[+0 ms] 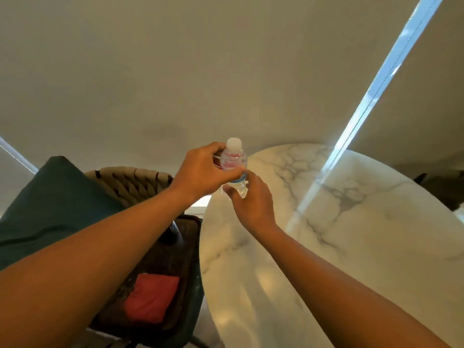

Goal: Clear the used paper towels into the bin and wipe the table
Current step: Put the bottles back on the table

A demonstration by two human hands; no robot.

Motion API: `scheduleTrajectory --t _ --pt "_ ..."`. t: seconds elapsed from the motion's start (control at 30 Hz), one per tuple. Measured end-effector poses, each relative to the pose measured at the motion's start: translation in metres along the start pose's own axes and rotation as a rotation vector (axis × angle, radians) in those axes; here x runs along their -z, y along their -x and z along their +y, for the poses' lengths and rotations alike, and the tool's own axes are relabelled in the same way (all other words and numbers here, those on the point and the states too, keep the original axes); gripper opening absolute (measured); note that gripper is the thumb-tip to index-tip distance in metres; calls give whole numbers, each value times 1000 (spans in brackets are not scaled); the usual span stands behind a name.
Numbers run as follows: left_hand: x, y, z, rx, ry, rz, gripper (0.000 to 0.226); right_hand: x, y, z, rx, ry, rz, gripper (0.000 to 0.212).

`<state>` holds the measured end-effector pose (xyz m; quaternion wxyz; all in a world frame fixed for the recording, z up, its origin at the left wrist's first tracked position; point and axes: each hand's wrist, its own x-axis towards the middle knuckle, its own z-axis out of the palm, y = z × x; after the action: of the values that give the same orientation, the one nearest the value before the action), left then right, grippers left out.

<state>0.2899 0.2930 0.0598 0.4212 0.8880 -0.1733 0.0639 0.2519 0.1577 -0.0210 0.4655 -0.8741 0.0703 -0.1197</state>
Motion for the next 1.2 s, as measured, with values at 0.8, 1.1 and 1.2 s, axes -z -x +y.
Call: scheduleTrajectory --t 0.8,1.1,1.2 --pt "-229 -155 48 90 -1 -67 59 121 -151 178 -162 -75 20 44" --pt "-252 -166 35 166 -1 -67 59 114 -171 201 -207 -84 -40 43" --pt "-254 -165 34 175 7 -60 59 114 -171 201 -209 -81 -48 44"
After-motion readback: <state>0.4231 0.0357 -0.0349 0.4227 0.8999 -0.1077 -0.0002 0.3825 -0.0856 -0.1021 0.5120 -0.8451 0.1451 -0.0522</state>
